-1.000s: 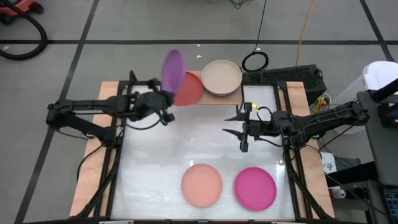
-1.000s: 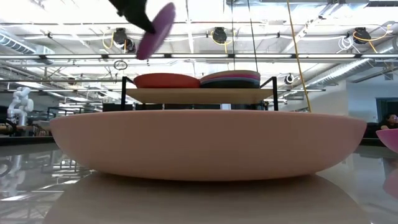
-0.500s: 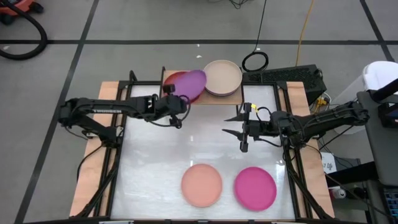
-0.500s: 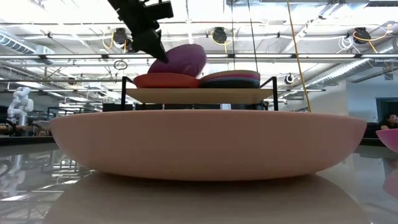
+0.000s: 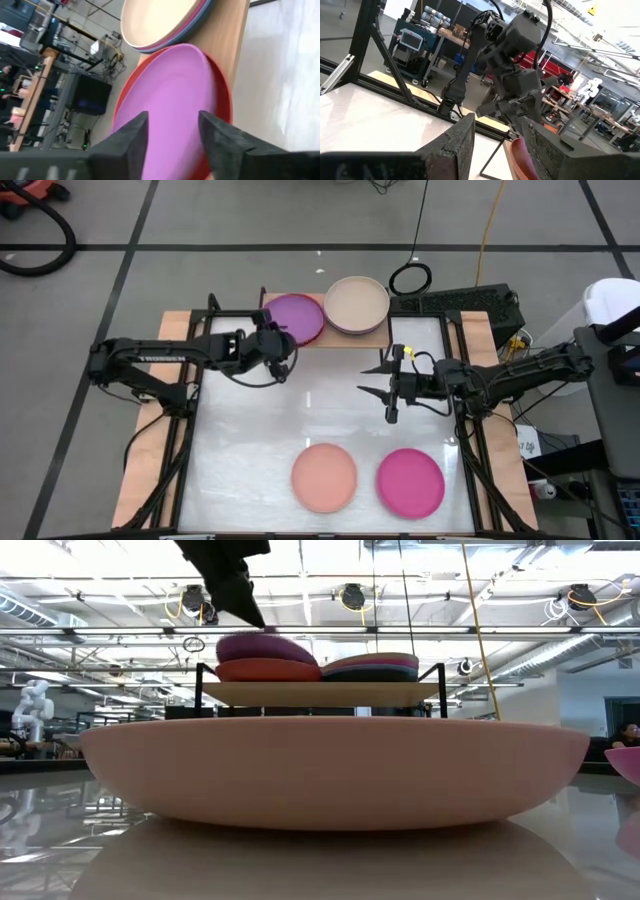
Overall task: Place and stack plates onto a shelf
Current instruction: Stack the pink plate on top of the purple plate on the shelf
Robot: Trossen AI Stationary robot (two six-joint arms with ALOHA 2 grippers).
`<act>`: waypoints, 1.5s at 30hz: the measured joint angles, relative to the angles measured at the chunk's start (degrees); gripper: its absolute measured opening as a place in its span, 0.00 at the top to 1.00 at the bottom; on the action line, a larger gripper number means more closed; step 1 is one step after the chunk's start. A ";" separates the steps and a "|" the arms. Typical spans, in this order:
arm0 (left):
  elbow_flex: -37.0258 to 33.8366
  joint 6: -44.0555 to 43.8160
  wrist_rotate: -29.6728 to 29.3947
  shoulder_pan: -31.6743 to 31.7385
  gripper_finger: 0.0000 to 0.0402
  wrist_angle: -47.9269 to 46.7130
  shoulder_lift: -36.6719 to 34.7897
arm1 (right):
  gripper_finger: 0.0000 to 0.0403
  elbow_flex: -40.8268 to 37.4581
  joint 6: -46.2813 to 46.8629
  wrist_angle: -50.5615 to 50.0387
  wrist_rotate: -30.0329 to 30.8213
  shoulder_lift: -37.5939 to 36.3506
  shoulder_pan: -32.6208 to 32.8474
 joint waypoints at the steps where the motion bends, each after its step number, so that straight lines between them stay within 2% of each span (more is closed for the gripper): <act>1: 0.00 0.14 -0.65 -0.22 0.53 0.17 -0.05 | 0.64 0.00 0.00 -0.06 -0.02 0.00 0.00; 6: 0.68 0.01 -5.06 -2.25 0.42 -0.13 -2.66 | 0.64 0.00 0.11 -0.63 -0.01 0.00 0.00; 9: 2.57 -2.97 -6.38 -4.70 0.41 -0.32 -5.40 | 0.64 0.00 0.09 -0.88 0.14 -0.01 0.00; 12: 3.65 -7.61 -6.25 -7.92 0.41 0.27 -10.44 | 0.64 0.00 1.26 -0.97 3.86 0.00 0.03; 15: 1.95 -14.24 -2.13 -10.83 0.41 5.41 -16.54 | 0.64 0.22 2.83 -1.51 7.45 -0.49 0.02; 17: -1.15 -16.57 2.18 -12.40 0.41 10.77 -20.72 | 0.64 1.91 3.30 -2.22 7.42 -0.65 0.00; 19: -5.35 -16.85 3.96 -14.20 0.41 16.55 -24.61 | 0.64 5.05 4.77 -5.51 6.74 -0.83 0.00; 22: -13.39 -16.86 4.26 -16.17 0.41 27.41 -30.15 | 0.64 11.77 7.82 -13.26 4.47 -0.14 -0.02; 26: -24.83 -15.74 4.21 -17.49 0.41 43.30 -35.32 | 0.64 22.19 11.51 -28.77 1.82 3.63 -0.95; 30: -33.67 -15.36 4.22 -17.61 0.41 52.65 -36.52 | 0.64 31.81 16.92 -46.82 -3.58 9.49 -2.82; 33: -38.82 -17.89 4.22 -17.61 0.41 57.17 -35.68 | 0.64 35.09 20.52 -57.94 -10.78 14.50 -4.17; 36: -42.19 -19.63 4.22 -17.61 0.41 62.48 -34.79 | 0.64 34.84 22.93 -68.68 -18.59 18.53 -4.52; 39: -43.32 -19.76 4.22 -17.59 0.41 64.98 -34.53 | 0.64 32.58 24.87 -77.76 -22.00 21.62 -4.39; 42: -43.30 -19.79 4.22 -17.59 0.41 65.22 -34.54 | 0.64 27.13 28.02 -79.42 -24.67 23.16 -3.97; 45: -43.30 -19.87 4.22 -17.59 0.41 64.43 -34.51 | 0.64 20.17 31.57 -76.08 -30.35 23.25 -3.72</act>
